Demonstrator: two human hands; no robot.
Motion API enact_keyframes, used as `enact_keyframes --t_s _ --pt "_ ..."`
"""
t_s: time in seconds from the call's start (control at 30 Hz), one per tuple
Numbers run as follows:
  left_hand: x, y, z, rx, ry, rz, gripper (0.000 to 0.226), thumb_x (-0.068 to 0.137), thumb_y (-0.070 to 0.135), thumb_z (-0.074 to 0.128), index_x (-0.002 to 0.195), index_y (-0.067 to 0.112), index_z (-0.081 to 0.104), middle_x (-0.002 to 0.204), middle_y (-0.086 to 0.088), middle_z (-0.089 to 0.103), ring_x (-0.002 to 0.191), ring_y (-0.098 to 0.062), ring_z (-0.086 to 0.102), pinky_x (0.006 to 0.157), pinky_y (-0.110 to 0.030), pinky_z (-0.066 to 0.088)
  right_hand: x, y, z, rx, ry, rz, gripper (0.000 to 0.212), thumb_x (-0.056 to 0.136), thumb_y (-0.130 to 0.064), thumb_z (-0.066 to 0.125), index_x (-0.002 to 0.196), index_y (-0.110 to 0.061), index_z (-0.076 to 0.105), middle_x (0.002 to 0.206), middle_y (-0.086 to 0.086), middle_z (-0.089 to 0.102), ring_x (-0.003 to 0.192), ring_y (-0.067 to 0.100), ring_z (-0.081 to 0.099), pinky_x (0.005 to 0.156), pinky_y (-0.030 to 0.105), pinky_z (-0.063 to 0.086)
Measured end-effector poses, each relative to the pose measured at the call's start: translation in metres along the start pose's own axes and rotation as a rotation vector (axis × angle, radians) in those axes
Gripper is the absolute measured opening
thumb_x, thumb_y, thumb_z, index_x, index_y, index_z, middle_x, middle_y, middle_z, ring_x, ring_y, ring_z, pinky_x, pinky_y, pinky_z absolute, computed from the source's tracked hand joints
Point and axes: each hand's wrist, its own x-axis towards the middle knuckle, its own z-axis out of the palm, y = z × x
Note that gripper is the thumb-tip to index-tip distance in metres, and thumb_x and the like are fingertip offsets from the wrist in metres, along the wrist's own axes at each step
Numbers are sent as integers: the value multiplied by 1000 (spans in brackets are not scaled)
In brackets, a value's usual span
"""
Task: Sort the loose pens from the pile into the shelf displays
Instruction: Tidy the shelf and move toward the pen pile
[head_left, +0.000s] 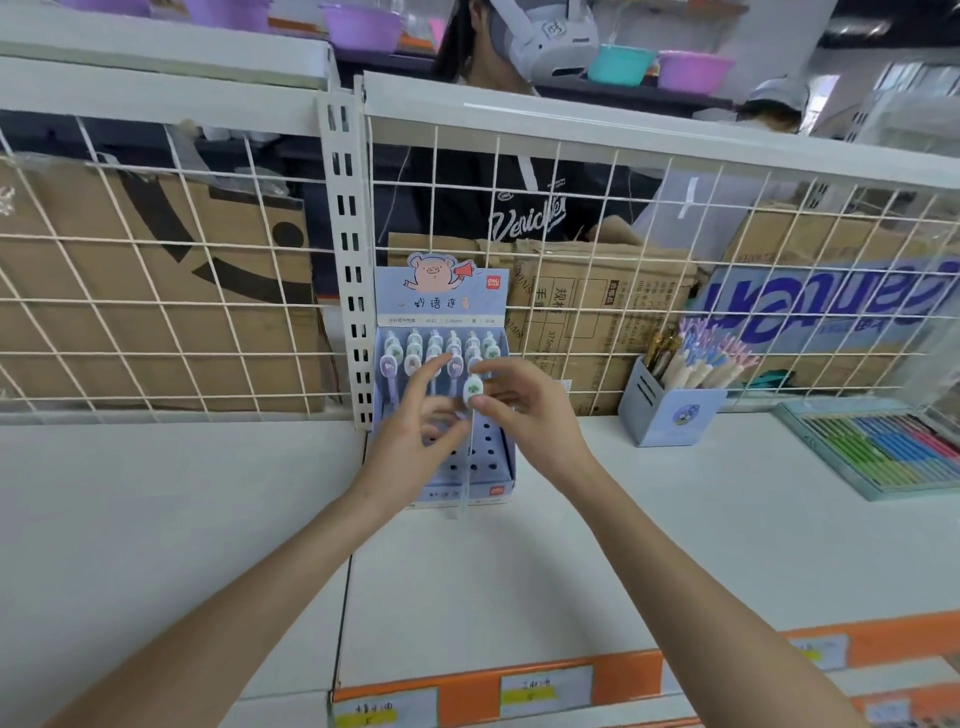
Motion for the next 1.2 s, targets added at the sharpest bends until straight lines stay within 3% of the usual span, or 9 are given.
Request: enact_keyframes --t_s 0.1,0.2,0.3,0.4,0.57,0.73,0.93,1.1,1.2 --pt "2 -5 -2 266 -15 116 60 88 29 60 136 41 25 128 27 43 112 15 42 96 -5 29 9 0 -8 -17 145 -3 23 83 -10 69 100 -24 61 86 -12 65 81 1 62 77 20 52" --pt "-2 -21 -10 577 -107 181 57 90 55 42 138 26 39 142 12 37 127 0 31 108 -27 24 20 1 -17 -23 290 -9 21 84 -8 66 103 -17 61 89 -4 67 84 9 64 78 23 53" --pt "-14 -40 -8 668 -303 182 82 79 78 16 133 26 49 147 8 35 134 -5 25 111 -27 14 28 6 -20 -14 378 25 20 85 -5 64 102 -16 60 88 -3 66 82 7 63 78 24 53" --pt "-20 -49 0 727 -411 151 62 88 63 28 140 31 38 153 11 22 139 1 9 112 -22 -3 32 13 -18 -69 375 40 21 86 -6 62 103 -18 60 86 -11 64 79 -3 60 77 17 50" --pt "-14 -51 1 753 -401 115 43 98 28 45 140 27 38 153 8 23 143 -12 14 115 -26 3 36 20 -10 -122 344 47 22 88 -6 61 107 -16 60 83 -19 62 78 -9 59 75 12 49" --pt "-10 -56 1 743 -400 90 41 97 27 46 138 25 43 152 5 27 143 -14 15 113 -25 3 43 20 -10 -127 329 30 22 88 -4 61 107 -15 60 83 -18 61 75 -10 58 74 11 47" --pt "-9 -57 3 750 -412 59 41 99 29 42 139 26 40 152 7 27 143 -10 15 111 -20 1 48 22 -10 -153 311 30 25 88 -6 62 112 -13 61 88 -6 63 81 8 60 79 19 49" --pt "-10 -56 4 689 -395 29 41 98 26 45 138 25 42 151 7 28 142 -10 16 111 -19 -1 49 22 -16 -184 284 24 24 88 -5 61 112 -11 63 89 -9 63 80 -6 57 76 5 45" --pt "-11 -57 5 641 -371 8 39 97 24 47 136 25 45 150 7 31 142 -11 16 110 -19 -1 48 23 -18 -159 266 24 23 88 -4 61 110 -12 63 89 -13 62 82 -6 58 79 11 48"
